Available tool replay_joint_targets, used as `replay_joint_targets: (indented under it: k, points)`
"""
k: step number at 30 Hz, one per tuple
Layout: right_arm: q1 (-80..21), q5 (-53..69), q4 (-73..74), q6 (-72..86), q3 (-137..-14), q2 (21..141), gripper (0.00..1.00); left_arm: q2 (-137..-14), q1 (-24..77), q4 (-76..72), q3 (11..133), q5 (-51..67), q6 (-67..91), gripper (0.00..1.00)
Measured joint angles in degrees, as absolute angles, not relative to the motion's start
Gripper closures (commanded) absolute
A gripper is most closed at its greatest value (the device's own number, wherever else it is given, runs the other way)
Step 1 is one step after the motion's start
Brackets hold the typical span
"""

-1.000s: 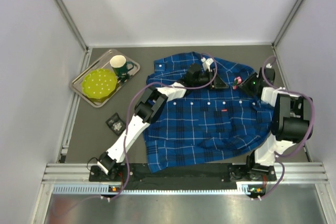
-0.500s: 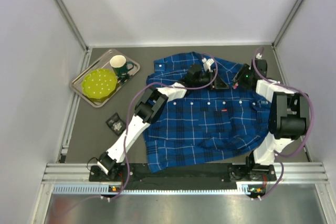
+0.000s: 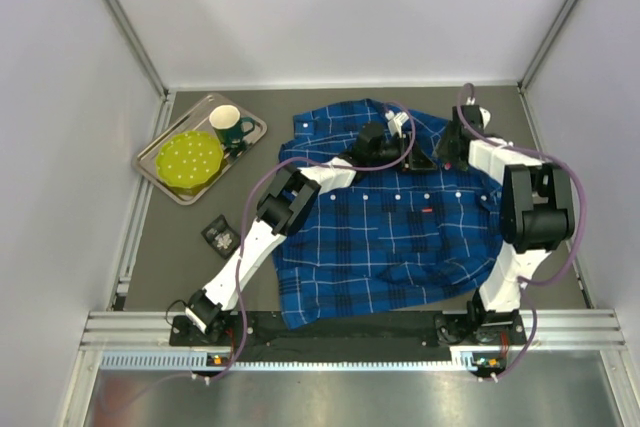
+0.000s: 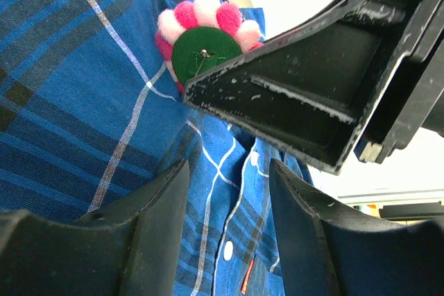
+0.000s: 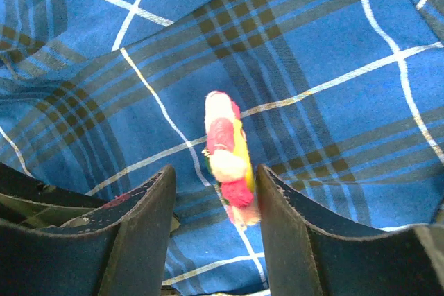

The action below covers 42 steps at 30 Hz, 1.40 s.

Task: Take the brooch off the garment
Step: Place the brooch on the flattened clothing.

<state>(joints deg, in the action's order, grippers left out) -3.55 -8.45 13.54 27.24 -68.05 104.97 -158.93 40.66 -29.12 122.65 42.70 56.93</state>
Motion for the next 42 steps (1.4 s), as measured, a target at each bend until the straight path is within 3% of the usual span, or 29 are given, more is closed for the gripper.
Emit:
replay_joint_targets:
  k: [28, 34, 42]
  points:
    - [-4.3, -12.3, 20.0, 25.5, -74.1, 107.9, 0.63, -157.4, 40.6, -28.8, 120.5, 42.8, 52.0, 0.41]
    - [-4.2, -12.2, 20.7, 24.1, -75.6, 108.7, 0.73, -156.7, 40.8, -26.7, 120.2, 42.3, 49.4, 0.41]
    - [-4.2, -12.1, 22.1, 21.6, -77.5, 109.7, 0.79, -156.6, 40.8, -25.9, 120.2, 42.0, 49.0, 0.42]
